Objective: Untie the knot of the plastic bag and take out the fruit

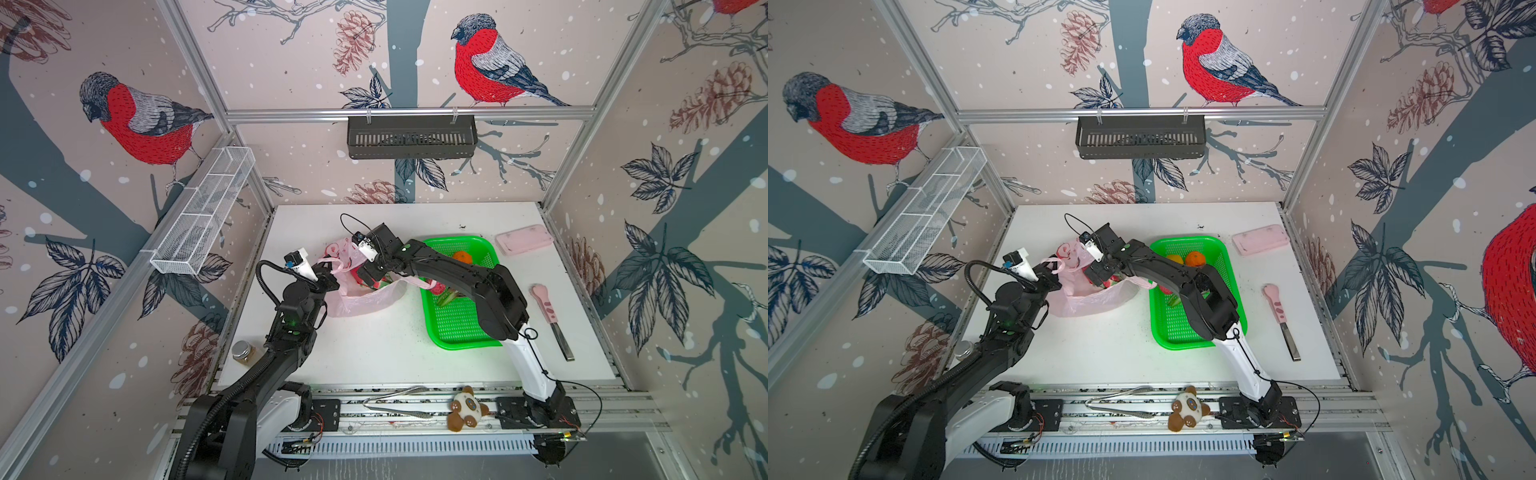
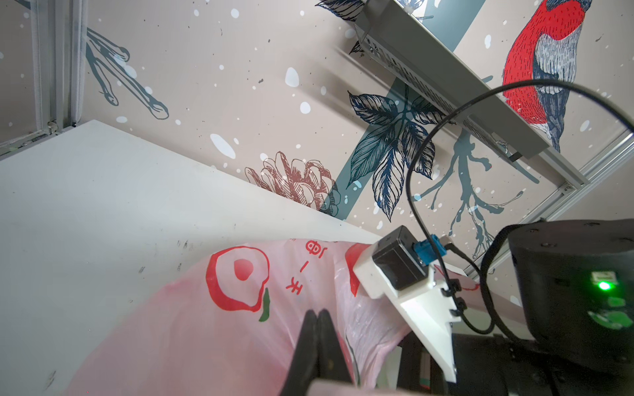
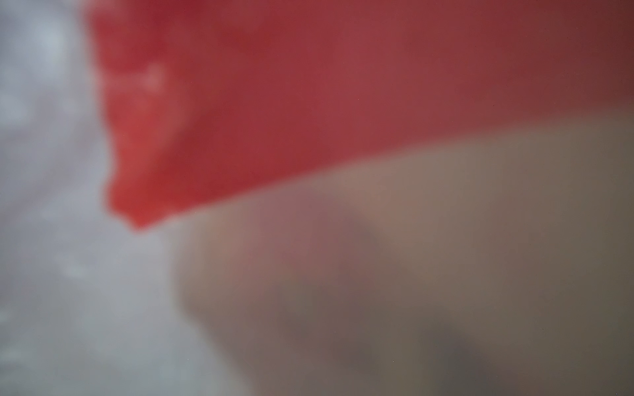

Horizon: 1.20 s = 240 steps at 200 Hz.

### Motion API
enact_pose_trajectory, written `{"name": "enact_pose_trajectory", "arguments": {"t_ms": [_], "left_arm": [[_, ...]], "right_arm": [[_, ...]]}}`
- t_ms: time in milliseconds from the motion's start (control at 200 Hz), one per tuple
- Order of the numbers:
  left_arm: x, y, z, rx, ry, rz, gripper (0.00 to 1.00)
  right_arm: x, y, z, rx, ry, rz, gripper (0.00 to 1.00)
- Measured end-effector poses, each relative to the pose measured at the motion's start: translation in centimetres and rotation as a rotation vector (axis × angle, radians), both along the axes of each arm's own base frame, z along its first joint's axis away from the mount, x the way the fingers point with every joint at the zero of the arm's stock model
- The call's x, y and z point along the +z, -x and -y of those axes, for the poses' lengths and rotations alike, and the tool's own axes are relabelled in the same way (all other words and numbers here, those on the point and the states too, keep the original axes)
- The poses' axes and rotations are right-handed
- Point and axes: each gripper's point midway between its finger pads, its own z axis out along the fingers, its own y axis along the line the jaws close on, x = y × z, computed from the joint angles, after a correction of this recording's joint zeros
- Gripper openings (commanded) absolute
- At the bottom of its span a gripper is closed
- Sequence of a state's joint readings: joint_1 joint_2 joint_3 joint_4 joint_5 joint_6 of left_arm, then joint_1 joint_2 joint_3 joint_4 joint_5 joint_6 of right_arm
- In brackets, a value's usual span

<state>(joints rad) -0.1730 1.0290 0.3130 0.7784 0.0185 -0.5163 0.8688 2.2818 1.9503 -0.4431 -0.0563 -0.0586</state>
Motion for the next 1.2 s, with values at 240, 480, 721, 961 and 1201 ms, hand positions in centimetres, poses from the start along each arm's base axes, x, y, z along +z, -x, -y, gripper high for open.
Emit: {"name": "enact_pose_trajectory", "arguments": {"t_ms": [240,480,721,961,1201], "left_arm": [[-1.2,-0.4,0.2,-0.007,-0.006,-0.035,0.0],[-1.6,-0.8,0.4,-0.011,-0.008,-0.043,0.0],[-2.0,-1.2,0.5,-0.012,-0.009,-0.048,0.0],[-2.3,-1.3,0.6,-0.013,-0.01,-0.055,0.0],[-2.0,-1.4,0.6,-0.013,-0.008,-0.044,0.0]], "right_arm": [[-0.7,-0.5,-0.4,0.016,-0.019,-0.029,0.99],[-1.8,-0.7,-0.8,0.025,-0.023,-0.053,0.99],[-3.3,-1.0,-1.0,0.026,-0.013,-0.08,0.99],[-4.4,-1.4,-0.6,0.012,0.006,-0.087,0.95],[-4.4,-2.1,-1.1,0.004,-0.008,-0.06,0.76]]}}
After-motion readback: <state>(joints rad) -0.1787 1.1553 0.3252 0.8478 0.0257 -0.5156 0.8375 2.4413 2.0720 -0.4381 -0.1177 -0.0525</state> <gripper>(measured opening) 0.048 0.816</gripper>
